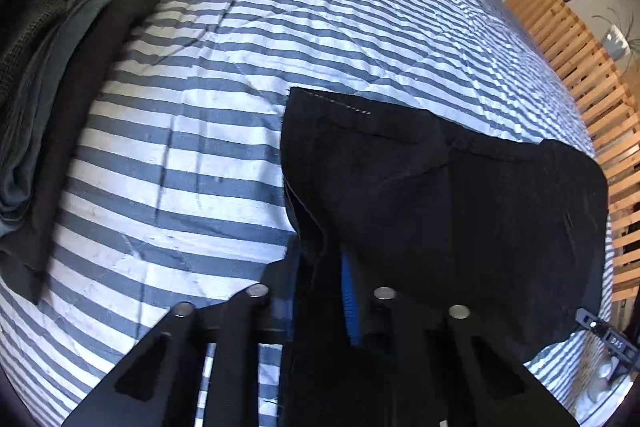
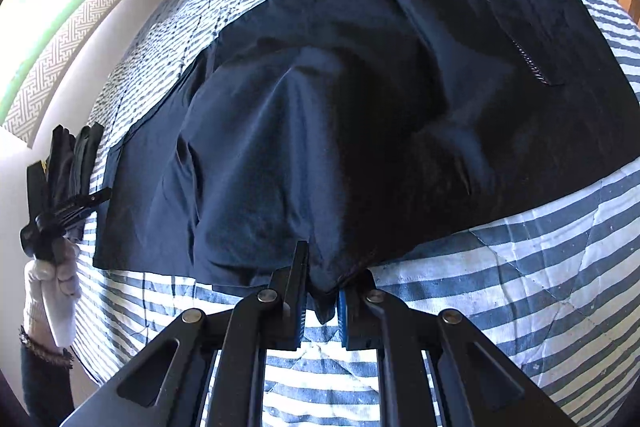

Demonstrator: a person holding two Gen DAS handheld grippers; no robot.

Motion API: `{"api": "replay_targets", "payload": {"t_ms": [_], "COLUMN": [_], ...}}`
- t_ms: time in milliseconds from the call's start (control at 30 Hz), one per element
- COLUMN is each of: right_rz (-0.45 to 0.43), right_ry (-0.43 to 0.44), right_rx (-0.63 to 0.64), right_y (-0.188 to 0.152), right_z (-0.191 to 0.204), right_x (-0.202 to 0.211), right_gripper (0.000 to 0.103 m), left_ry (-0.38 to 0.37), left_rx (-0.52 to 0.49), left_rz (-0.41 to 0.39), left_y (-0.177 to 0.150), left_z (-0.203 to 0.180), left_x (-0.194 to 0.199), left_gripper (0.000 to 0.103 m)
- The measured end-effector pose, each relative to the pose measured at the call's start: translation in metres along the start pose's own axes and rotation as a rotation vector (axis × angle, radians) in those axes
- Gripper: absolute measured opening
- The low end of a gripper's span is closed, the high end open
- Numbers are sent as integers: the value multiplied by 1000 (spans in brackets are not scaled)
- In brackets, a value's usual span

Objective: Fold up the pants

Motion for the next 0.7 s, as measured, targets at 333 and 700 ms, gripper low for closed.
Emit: {"api": "replay_targets", "payload": {"t_ms": [333, 700], "right_rz": [-21, -34], "right_ry": [3, 34], "right_rx": [4, 65], "right_y": [-4, -35], "right_z": [2, 47], "right_x": [7, 29], "right_gripper": [11, 9], "left_ry": [-59, -25], "left_rx": [14, 5], "left_rz": [-91, -145], "left_y": [-17, -86], "left_z": [3, 55], "left_x": [42, 141], "left_gripper": [6, 3]}}
Point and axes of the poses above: each gripper's, at about its wrist camera, not at the fingertips, and x roughly against the way its jaws point, z to its left, y to its top, the point moved 4 cm from there along -x, roughly the way its jaws point, and after that the axes turned 14 degrees about z, right-handed, at the moved point
